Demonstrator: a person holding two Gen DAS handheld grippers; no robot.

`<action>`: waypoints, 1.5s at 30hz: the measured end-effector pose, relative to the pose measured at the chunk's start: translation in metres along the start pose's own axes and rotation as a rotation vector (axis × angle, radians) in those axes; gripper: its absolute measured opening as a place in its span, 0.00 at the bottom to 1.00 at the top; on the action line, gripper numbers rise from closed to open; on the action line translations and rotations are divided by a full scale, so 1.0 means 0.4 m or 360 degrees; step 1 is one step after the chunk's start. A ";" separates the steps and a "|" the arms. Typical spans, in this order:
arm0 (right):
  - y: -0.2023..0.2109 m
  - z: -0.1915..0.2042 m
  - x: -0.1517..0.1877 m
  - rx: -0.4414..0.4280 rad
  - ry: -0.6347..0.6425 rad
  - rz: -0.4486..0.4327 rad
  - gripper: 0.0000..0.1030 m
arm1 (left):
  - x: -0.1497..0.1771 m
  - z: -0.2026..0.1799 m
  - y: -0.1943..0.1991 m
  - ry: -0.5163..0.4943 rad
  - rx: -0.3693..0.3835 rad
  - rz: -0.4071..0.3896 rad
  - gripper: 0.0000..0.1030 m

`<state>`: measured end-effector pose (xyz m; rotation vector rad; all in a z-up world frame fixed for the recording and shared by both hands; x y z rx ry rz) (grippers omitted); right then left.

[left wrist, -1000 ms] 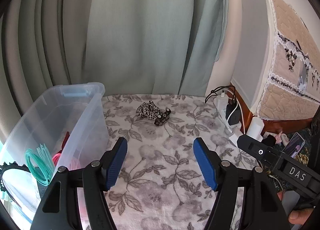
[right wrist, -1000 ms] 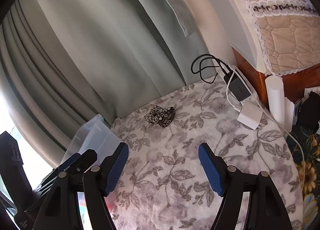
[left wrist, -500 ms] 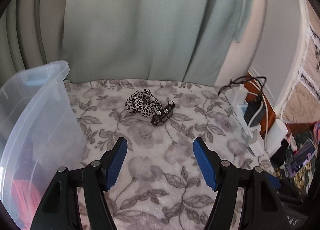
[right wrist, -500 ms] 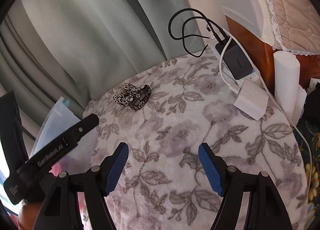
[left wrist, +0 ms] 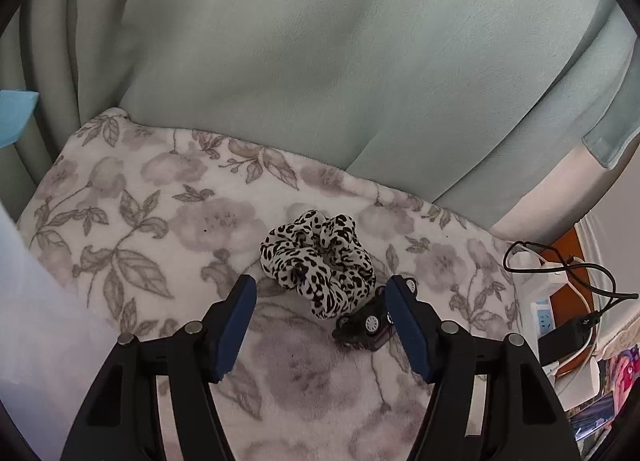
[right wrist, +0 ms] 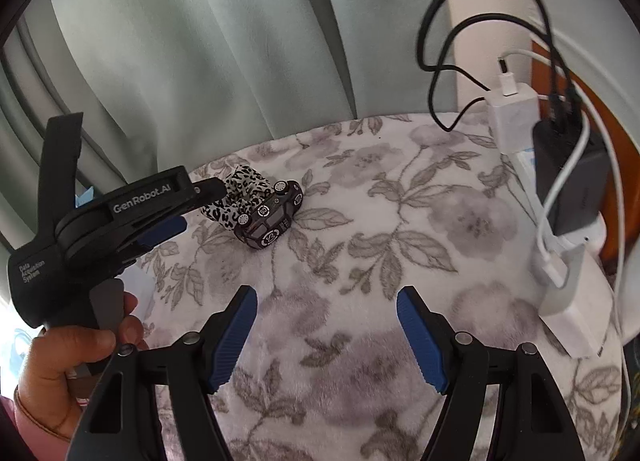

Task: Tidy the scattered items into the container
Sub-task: 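Grasp the leopard scrunchie with the left tool while the right tool grasps the black toy car, then lift and carry the scrunchie and toy car over the clear box with both tools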

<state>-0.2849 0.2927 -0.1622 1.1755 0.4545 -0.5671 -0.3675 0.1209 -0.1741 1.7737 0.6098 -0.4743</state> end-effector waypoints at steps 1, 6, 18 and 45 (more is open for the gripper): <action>-0.016 0.006 -0.006 0.0001 0.0019 0.0013 0.74 | -0.004 0.002 -0.013 -0.0003 0.0004 0.0007 0.58; -0.082 0.035 -0.038 -0.0003 0.0118 0.0059 0.73 | -0.019 0.025 -0.066 0.0046 0.0027 0.0048 0.41; -0.189 0.117 -0.078 -0.0033 0.0297 0.0084 0.74 | -0.033 0.073 -0.078 0.0054 -0.0020 0.0015 0.21; -0.221 0.107 -0.089 0.0027 0.0100 0.0080 0.32 | 0.001 0.073 -0.071 0.0055 0.0026 0.0018 0.20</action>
Point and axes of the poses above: each gripper's, at about its wrist camera, not at the fingertips, and y roughly against the way its jaws point, z to its left, x to its underside, the point moved 2 cm from there along -y, roughly the way its jaws point, and after that the axes turned 2 degrees about -x, right-handed, at the moved point
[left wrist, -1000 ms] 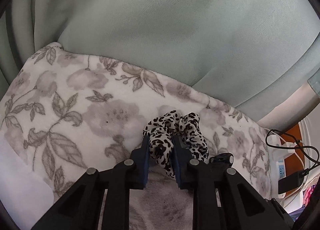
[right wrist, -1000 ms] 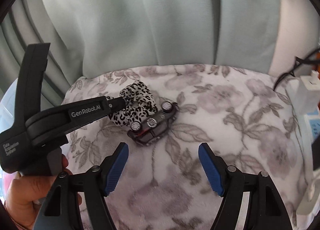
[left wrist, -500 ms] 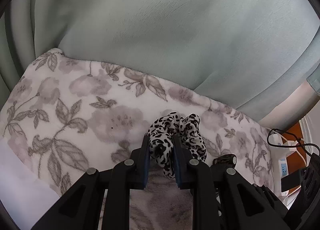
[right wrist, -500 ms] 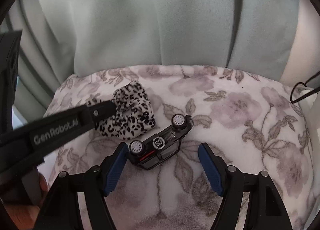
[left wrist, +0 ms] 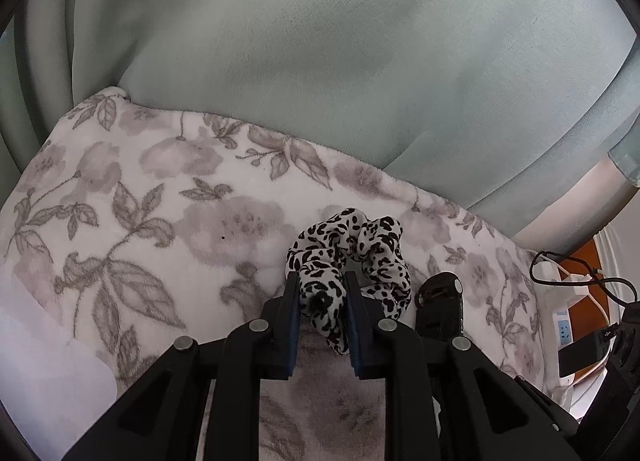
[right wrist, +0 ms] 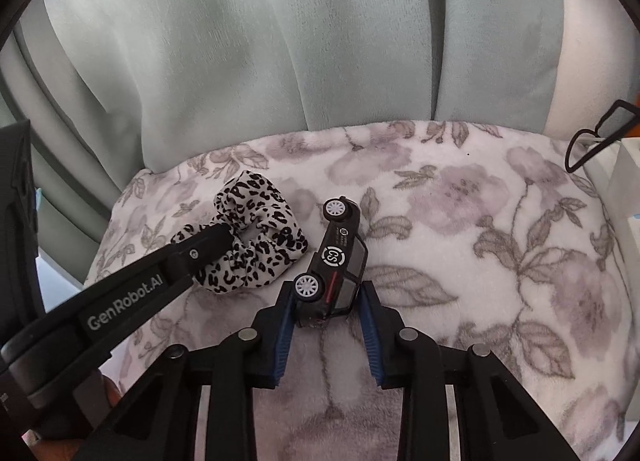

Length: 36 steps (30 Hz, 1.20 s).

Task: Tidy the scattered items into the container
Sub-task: 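Lift and carry the scrunchie and toy car over the clear box with both tools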

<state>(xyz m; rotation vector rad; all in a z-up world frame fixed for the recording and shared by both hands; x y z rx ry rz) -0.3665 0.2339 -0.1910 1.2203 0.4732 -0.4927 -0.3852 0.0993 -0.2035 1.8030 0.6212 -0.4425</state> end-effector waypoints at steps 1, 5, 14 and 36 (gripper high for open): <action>0.007 -0.003 0.004 -0.0012 -0.0009 0.0001 0.32 | 0.004 -0.001 0.003 0.0000 -0.0001 0.0002 0.19; 0.051 -0.015 0.041 -0.0054 -0.0081 0.0003 0.31 | 0.026 -0.011 0.018 -0.0067 -0.0037 0.0017 0.16; 0.196 -0.057 0.158 -0.0101 -0.0259 -0.0029 0.29 | 0.113 -0.048 0.098 -0.0140 -0.0048 0.0055 0.13; 0.636 0.015 0.237 -0.0232 -0.0296 -0.0416 0.29 | 0.213 -0.109 0.541 -0.0189 0.0074 -0.0147 0.12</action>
Point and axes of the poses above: each gripper's, at about its wrist camera, not at the fingertips, and y roughly against the way its jaws point, z to its left, x to its underside, the point moved 2 cm from there along -y, roughly the way its jaws point, and after that the axes turned 2 degrees about -x, right-handed, at the moved point
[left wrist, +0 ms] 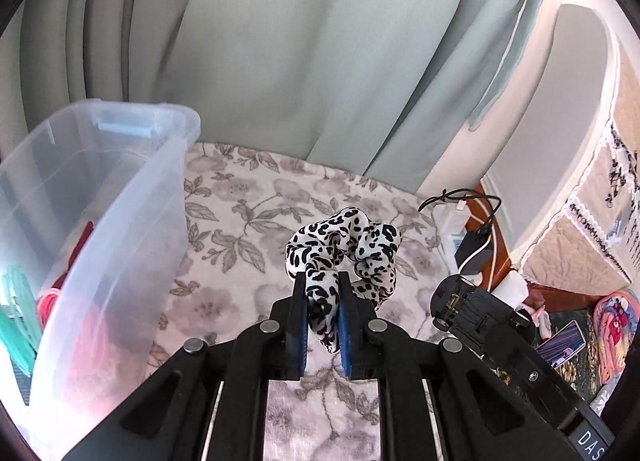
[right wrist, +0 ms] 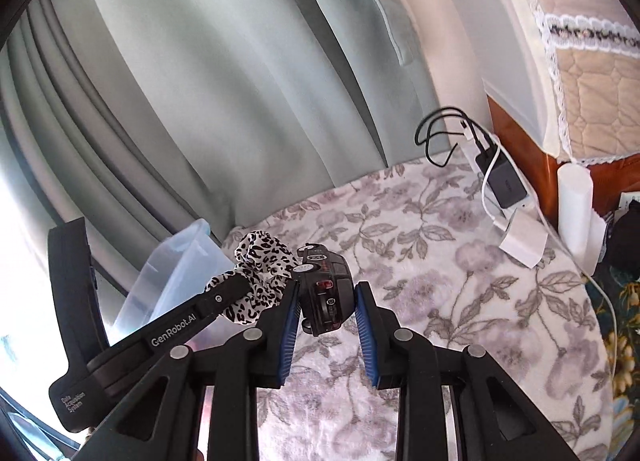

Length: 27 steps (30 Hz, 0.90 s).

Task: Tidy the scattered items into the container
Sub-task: 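Lift and carry the scrunchie and toy car over the clear box with both tools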

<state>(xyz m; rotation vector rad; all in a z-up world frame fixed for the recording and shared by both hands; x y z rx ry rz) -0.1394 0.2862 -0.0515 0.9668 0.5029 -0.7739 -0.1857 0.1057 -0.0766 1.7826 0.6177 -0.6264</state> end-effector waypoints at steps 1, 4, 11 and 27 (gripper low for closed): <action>0.019 0.011 -0.002 -0.0007 0.0008 -0.0022 0.29 | -0.004 -0.001 0.025 0.0000 0.0008 -0.0026 0.12; 0.073 0.042 -0.010 -0.0025 0.0034 -0.0087 0.29 | -0.016 0.000 0.096 0.0005 0.0030 -0.0099 0.12; 0.187 0.112 -0.037 -0.0058 0.0107 -0.0241 0.29 | -0.035 0.016 0.237 0.0027 0.0080 -0.0261 0.12; 0.298 0.303 -0.041 -0.0221 0.0254 -0.0391 0.29 | -0.060 0.195 0.480 0.0242 0.0030 -0.0631 0.12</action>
Point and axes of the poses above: each gripper's, at about its wrist camera, not at the fingertips, and y roughly against the way its jaws point, z to its left, x to its underside, the point moved 2 cm from there along -y, roughly the way its jaws point, and after that the axes turned 2 degrees about -x, right-handed, at the moved point
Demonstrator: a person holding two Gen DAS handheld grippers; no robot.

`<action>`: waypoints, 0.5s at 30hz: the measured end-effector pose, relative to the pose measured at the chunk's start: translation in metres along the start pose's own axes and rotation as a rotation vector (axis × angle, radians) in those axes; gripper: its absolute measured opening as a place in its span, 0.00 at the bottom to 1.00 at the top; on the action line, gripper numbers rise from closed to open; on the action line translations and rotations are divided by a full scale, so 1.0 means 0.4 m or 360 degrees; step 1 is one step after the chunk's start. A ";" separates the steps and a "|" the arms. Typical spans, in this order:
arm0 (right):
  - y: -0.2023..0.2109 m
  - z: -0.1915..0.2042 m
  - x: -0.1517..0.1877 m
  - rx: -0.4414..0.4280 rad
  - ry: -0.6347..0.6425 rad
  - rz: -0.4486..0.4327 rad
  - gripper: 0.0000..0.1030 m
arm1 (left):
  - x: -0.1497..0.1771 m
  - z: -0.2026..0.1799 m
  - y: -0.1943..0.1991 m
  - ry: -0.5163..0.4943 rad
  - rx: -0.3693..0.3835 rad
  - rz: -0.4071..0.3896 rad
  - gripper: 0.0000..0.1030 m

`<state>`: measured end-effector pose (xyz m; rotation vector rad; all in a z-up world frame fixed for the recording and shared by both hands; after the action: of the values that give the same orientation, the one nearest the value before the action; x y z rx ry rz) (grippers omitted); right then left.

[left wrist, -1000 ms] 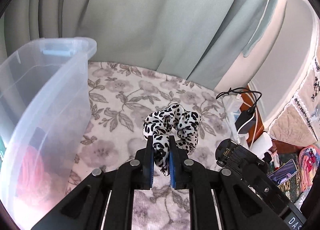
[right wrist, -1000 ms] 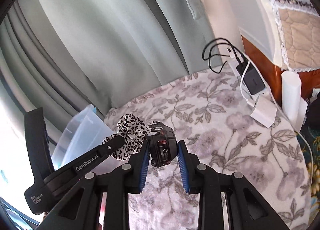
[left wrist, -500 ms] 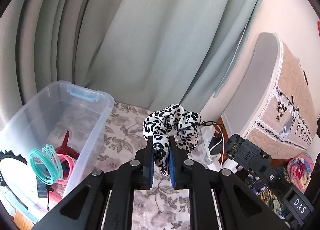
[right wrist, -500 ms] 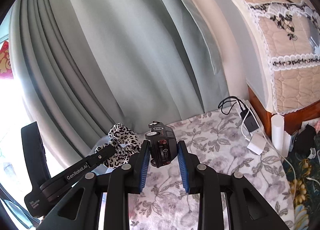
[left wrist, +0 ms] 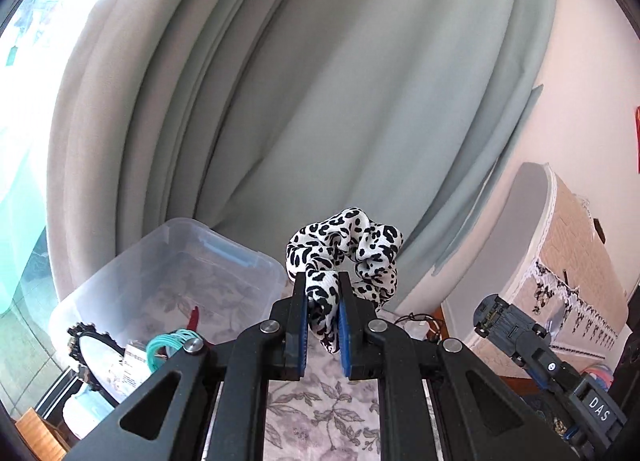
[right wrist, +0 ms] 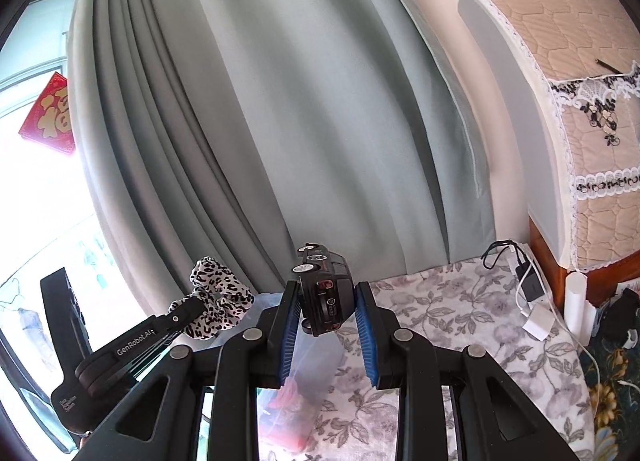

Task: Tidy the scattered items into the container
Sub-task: 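Lift and carry the scrunchie and toy car over the clear box with both tools, then open both tools to drop the scrunchie and toy car into the box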

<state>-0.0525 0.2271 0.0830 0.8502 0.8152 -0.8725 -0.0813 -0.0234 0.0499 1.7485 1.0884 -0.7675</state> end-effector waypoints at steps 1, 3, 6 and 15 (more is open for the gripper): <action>-0.003 0.014 0.000 -0.0021 0.0006 0.0001 0.29 | -0.004 0.016 0.007 0.0003 -0.0025 -0.0016 0.12; -0.011 0.043 0.002 -0.0052 0.0029 0.0006 0.29 | -0.009 0.051 0.018 0.0036 -0.0058 -0.0041 0.12; -0.036 0.089 0.014 -0.0086 0.0084 0.0039 0.29 | -0.015 0.106 0.030 0.0086 -0.0118 -0.0072 0.12; -0.141 0.214 0.078 -0.0193 0.0220 0.0193 0.29 | -0.014 0.266 0.031 0.0230 -0.0263 -0.0068 0.12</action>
<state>-0.0686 0.1212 0.0763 0.8505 0.9180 -0.6564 -0.0765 -0.1255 0.0175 1.6642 1.2537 -0.5663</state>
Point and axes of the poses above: each gripper's, at about its wrist camera, not at the fingertips, and y roughly against the way its jaws point, z to its left, x to its underside, the point moved 2 cm from there along -y, roughly the way its jaws point, and after that the axes turned 2 degrees about -x, right-handed, at the moved point
